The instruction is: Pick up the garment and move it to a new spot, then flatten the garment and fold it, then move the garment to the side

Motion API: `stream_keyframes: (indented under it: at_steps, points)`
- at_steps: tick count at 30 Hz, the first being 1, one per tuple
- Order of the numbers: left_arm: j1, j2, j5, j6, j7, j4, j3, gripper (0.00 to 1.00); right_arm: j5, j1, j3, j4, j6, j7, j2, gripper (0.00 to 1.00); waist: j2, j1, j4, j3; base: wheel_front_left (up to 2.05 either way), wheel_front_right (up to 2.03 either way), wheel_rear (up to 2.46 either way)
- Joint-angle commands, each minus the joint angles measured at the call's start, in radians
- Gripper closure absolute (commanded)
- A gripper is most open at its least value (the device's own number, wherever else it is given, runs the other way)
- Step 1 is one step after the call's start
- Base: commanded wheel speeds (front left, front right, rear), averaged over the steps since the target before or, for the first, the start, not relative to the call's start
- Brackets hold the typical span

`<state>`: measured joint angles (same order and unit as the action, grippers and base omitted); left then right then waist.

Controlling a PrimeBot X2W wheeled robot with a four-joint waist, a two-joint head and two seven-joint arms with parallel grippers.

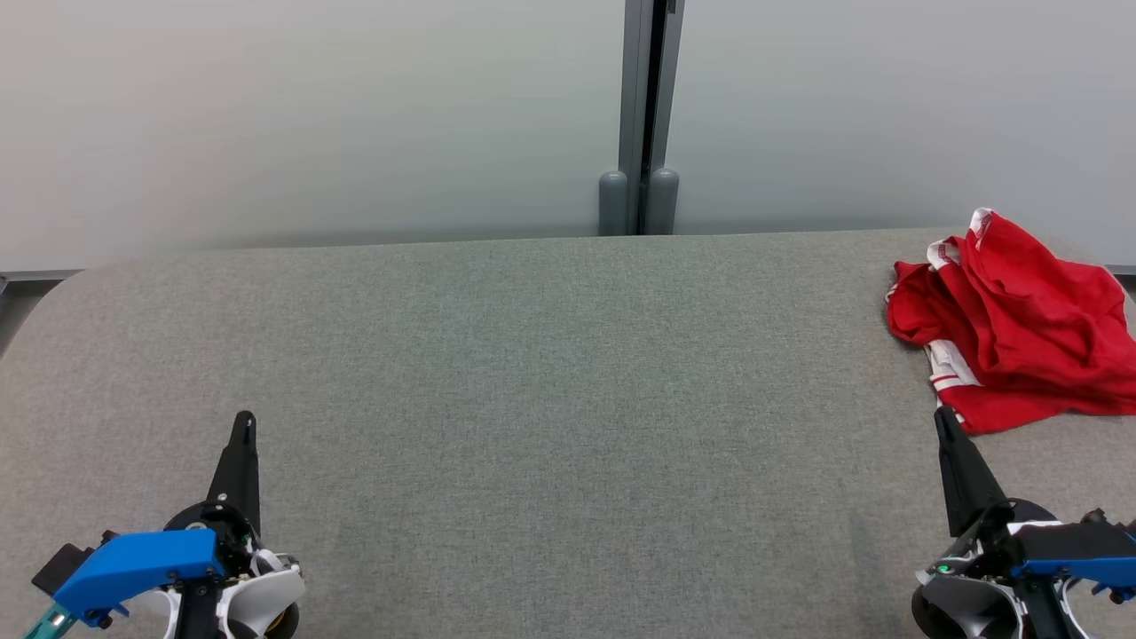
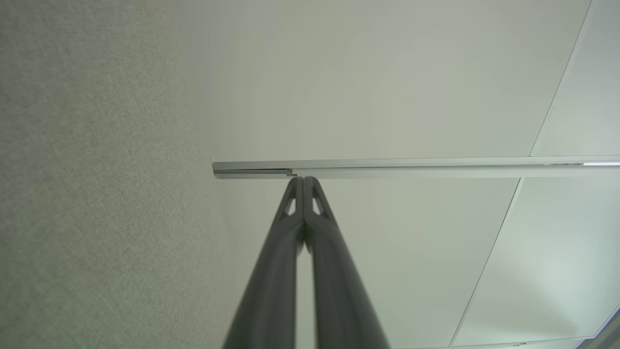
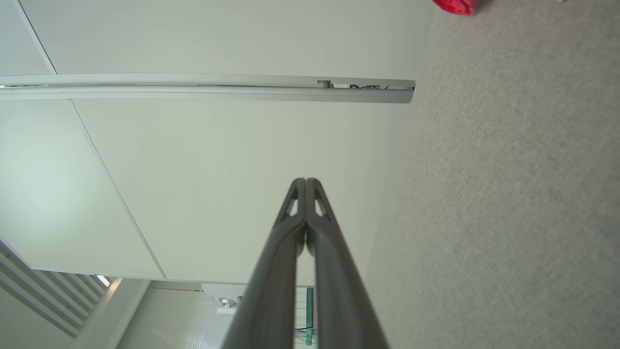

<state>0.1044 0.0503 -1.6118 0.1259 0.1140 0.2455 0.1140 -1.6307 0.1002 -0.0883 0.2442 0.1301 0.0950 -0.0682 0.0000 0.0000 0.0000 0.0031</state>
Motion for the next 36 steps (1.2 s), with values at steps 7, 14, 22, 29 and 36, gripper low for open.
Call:
stream_keyframes:
  at_steps: [7, 14, 22, 29, 36]
  points:
    - [0.010, 0.000, -0.002, 0.009, 0.004, 0.000, 0.002, 1.00, -0.001, 0.014, -0.005, 0.002, 0.001, 0.003, 0.003, 1.00, 0.0000, 0.0000, 0.000, 0.000, 0.00, 0.00, 0.00]
    - [0.010, 0.000, -0.002, 0.009, 0.004, 0.000, 0.002, 1.00, 0.002, 0.014, -0.006, 0.002, 0.001, 0.005, 0.004, 1.00, 0.0000, 0.0000, 0.000, 0.000, 0.00, 0.00, 0.00]
    - [0.010, 0.000, -0.002, 0.009, 0.004, 0.000, 0.002, 1.00, 0.004, 0.015, -0.008, 0.002, 0.001, 0.007, 0.006, 1.00, 0.0000, 0.0000, 0.000, 0.000, 0.00, 0.00, 0.00]
    - [0.010, 0.000, -0.002, 0.009, 0.004, 0.000, 0.002, 1.00, 0.006, 0.015, -0.010, 0.002, 0.001, 0.008, 0.007, 1.00, 0.0000, 0.0000, 0.000, 0.000, 0.00, 0.00, 0.00]
    - [0.010, 0.000, -0.002, 0.009, 0.004, 0.000, 0.002, 1.00, 0.008, 0.015, -0.011, 0.003, 0.001, 0.009, 0.008, 1.00, 0.0000, 0.0000, 0.000, 0.000, 0.00, 0.00, 0.00]
